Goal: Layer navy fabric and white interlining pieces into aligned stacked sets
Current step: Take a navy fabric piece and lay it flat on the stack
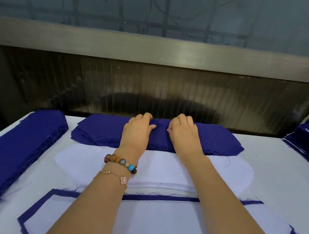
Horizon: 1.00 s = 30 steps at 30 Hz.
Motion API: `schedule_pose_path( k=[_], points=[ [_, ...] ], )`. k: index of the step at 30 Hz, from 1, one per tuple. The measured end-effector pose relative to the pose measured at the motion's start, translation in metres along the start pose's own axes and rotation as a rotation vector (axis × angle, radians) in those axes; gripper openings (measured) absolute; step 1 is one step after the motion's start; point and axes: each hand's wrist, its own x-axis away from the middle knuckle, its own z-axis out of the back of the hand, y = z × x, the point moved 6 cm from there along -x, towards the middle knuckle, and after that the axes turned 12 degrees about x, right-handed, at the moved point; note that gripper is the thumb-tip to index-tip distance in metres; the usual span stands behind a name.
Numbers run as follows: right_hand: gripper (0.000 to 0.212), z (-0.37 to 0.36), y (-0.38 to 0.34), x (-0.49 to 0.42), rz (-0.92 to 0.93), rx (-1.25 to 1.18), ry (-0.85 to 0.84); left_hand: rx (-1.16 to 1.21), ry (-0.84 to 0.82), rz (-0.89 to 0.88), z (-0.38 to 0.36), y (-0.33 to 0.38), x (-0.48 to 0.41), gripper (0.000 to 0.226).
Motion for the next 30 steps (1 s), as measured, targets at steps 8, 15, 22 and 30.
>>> schedule_pose_path(
  k=[8,15,22,30],
  points=[
    [0.028,-0.001,-0.001,0.000,0.023,-0.026,0.009,-0.060,0.025,-0.061,0.003,0.002,0.006,0.026],
    [0.050,-0.004,0.000,-0.001,0.077,-0.278,-0.033,-0.208,0.048,-0.253,0.017,0.024,0.011,0.014],
    [0.027,0.001,0.004,0.002,0.066,-0.113,0.031,-0.088,-0.043,-0.195,0.029,0.016,0.007,0.027],
    [0.026,0.009,0.038,0.000,-0.083,0.007,-0.074,-0.114,-0.036,0.077,0.064,-0.037,0.000,0.012]
  ],
)
